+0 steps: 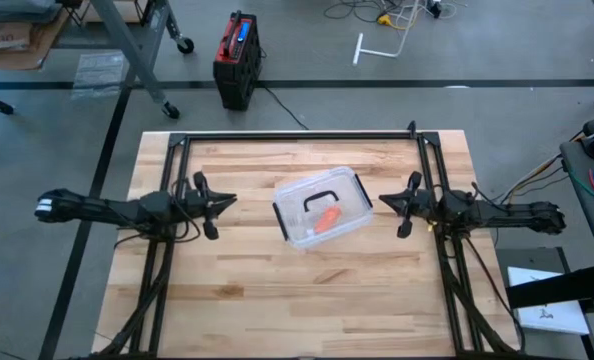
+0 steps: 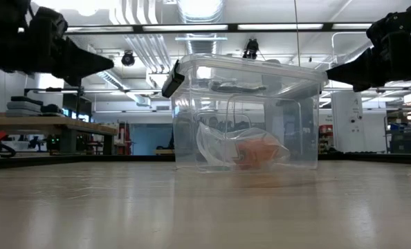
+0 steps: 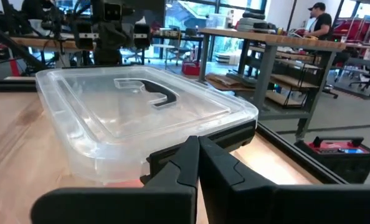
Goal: Roll bandage
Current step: Return to Home Position
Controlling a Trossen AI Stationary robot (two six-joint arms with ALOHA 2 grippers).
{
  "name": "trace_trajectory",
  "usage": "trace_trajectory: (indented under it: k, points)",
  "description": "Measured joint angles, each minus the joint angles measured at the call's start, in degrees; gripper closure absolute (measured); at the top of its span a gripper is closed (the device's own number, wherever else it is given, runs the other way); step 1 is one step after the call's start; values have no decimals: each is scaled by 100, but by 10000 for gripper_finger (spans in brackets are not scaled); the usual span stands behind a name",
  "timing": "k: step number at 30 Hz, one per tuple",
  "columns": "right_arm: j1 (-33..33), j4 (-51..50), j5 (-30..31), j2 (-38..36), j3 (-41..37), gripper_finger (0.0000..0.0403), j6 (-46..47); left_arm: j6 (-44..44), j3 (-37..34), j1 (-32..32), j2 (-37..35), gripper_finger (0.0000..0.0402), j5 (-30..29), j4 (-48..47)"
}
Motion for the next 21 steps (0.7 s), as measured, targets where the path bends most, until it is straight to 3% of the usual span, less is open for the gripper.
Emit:
trace_trajectory:
  k: [21]
  points:
    - [0,-5,-7,-4,0,401,57,-155,-5,2,304,365,-145,-256]
